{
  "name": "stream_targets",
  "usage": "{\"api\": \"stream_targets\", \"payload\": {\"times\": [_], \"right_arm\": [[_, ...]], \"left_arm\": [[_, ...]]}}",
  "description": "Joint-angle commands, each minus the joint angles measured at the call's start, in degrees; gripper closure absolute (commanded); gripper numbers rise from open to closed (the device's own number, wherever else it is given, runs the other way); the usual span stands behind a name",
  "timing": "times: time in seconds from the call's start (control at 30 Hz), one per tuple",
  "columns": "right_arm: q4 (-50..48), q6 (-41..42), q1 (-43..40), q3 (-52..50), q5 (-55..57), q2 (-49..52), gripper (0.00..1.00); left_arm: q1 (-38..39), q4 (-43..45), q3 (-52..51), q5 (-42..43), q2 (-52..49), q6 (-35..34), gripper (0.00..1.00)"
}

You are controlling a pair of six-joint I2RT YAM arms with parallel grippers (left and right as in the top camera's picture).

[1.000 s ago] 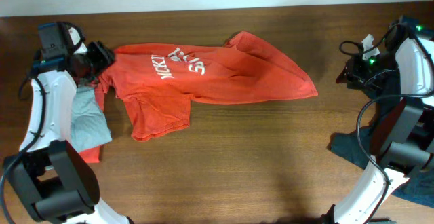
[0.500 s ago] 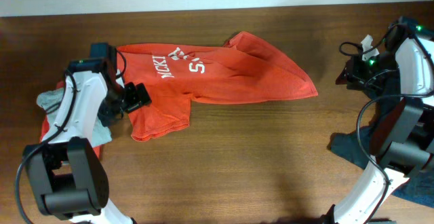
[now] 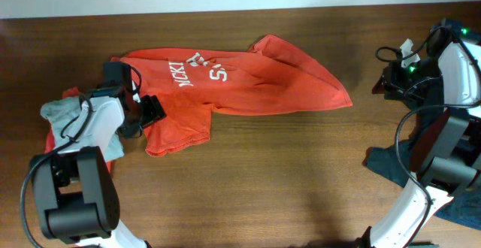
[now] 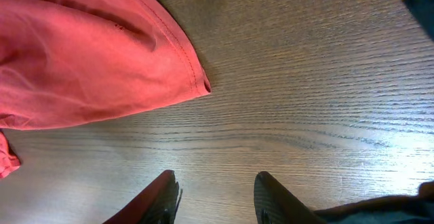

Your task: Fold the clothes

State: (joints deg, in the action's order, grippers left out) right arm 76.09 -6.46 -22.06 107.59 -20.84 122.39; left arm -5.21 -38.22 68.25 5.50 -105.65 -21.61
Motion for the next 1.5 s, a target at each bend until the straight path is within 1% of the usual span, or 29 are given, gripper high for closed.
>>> {"api": "stream_targets", "payload": {"times": [0.0,0.23,0.33,0.43,0.57,0.6,0.67,0.7,0.73,0.87,0.9,0.93,1.07,1.2,1.23,1.33,1.4,1.47], "right_arm": [[0.2,-0.6,0.3,0.7,0.5,-1.5,0.58],[0.2,-0.6,0.4,0.7,0.5,-1.5,0.58],[0.2,-0.6,0.4,0.7,0.5,-1.5,0.58],[0.2,-0.6,0.4,0.7,0.5,-1.5,0.58],[0.2,-0.6,0.3,0.7,0.5,-1.5,0.58],[0.2,-0.6,0.3,0.7,0.5,-1.5,0.58],[0.2,-0.6,0.3,0.7,0.5,-1.5,0.58],[0.2,-0.6,0.3,0.7,0.5,-1.5,0.58],[0.2,-0.6,0.3,0.7,0.5,-1.5,0.58],[0.2,-0.6,0.3,0.7,0.5,-1.5,0.58],[0.2,-0.6,0.3,0.7,0.5,-1.5,0.58],[0.2,-0.6,0.3,0.7,0.5,-1.5,0.58],[0.2,-0.6,0.3,0.7,0.5,-1.5,0.58],[0.2,-0.6,0.4,0.7,0.5,-1.5,0.57],[0.2,-0.6,0.4,0.7,0.5,-1.4,0.54],[0.1,-0.6,1.0,0.4,0.5,-1.0,0.52],[-0.4,-1.3,2.6,-1.3,0.5,-1.0,0.46],[-0.5,-2.4,3.8,-3.1,0.5,-1.0,0.44]], "left_arm": [[0.1,4.2,-2.1,-0.4,0.5,0.7,0.21],[0.2,9.1,-2.8,-4.9,0.3,0.7,0.21],[0.2,9.2,-2.8,-6.8,0.2,0.7,0.21],[0.3,10.4,-2.8,-6.5,-1.0,0.7,0.21],[0.4,11.5,-2.8,-3.7,-4.2,0.7,0.23],[0.4,12.0,-2.8,-3.6,-5.0,0.7,0.27],[0.3,13.0,-2.8,-3.1,-6.7,0.7,0.41],[0.3,13.0,-2.8,-2.2,-7.6,0.7,0.52],[0.3,12.7,-2.8,-1.6,-7.8,0.7,0.66],[0.3,12.4,-2.8,-1.6,-7.9,0.7,0.91],[0.3,12.1,-2.8,-1.6,-7.9,0.7,0.96],[0.3,11.6,-2.8,-1.6,-7.9,0.7,0.99],[0.2,9.0,-2.7,-1.7,-7.6,0.7,1.00],[0.1,4.9,-1.7,-1.6,-4.5,0.7,1.00],[0.1,3.3,-1.4,-1.6,-1.7,0.8,1.00],[0.1,1.8,-1.4,-1.7,3.3,2.0,1.00],[0.1,0.6,-1.4,-1.9,8.7,2.0,1.00],[0.1,0.3,-1.4,-1.8,11.4,2.0,1.00]]}}
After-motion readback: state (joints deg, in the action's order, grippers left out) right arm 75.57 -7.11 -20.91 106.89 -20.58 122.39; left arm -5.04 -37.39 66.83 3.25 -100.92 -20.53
